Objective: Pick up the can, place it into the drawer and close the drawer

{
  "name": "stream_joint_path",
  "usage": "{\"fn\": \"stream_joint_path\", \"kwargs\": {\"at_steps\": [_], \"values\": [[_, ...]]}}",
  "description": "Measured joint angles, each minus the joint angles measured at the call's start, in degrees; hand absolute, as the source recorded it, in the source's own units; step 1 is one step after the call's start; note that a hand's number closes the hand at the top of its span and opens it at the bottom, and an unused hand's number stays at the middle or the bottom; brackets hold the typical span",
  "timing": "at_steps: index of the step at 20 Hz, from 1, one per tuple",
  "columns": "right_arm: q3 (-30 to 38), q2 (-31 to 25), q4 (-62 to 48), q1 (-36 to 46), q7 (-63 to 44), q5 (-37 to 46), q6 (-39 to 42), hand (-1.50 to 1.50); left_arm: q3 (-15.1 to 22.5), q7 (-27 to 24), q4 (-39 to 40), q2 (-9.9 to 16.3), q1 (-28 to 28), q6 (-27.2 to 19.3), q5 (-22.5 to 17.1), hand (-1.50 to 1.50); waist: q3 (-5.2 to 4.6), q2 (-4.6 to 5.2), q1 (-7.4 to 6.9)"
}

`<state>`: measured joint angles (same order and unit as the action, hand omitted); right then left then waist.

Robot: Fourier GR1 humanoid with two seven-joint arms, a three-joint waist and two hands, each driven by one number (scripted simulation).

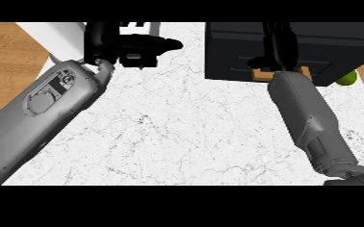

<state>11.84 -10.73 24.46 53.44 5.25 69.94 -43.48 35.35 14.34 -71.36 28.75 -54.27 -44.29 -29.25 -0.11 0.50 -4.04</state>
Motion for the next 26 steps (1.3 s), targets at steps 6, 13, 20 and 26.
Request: {"fn": "stream_joint_path", "kwargs": {"at_steps": [6,13,20,26], "values": [[1.0,-1.4,-6.2,5.8,-0.1,0.2,1.7,-1.5,-0.5,0.0,-3.4,1.5,2.9,0.9,0.7,-1.5,0.11,0.64,-0.78],[2.4,-2.2,-10.3,9.0,2.3,-0.5,2.9,-1.5,-0.5,-0.5,-5.4,1.3,4.9,0.4,2.2,-1.5,0.19,1.14,-0.66],[7.9,-1.5,-9.9,9.7,11.3,-7.0,4.9,-1.5,-0.8,-1.5,-7.0,1.4,7.9,0.5,2.8,-1.5,0.4,1.36,0.08],[14.6,0.5,-8.7,10.9,17.9,-15.0,8.9,-1.5,-1.8,-1.9,-7.8,2.1,10.1,0.8,2.8,-1.5,0.49,1.2,0.62]]}}
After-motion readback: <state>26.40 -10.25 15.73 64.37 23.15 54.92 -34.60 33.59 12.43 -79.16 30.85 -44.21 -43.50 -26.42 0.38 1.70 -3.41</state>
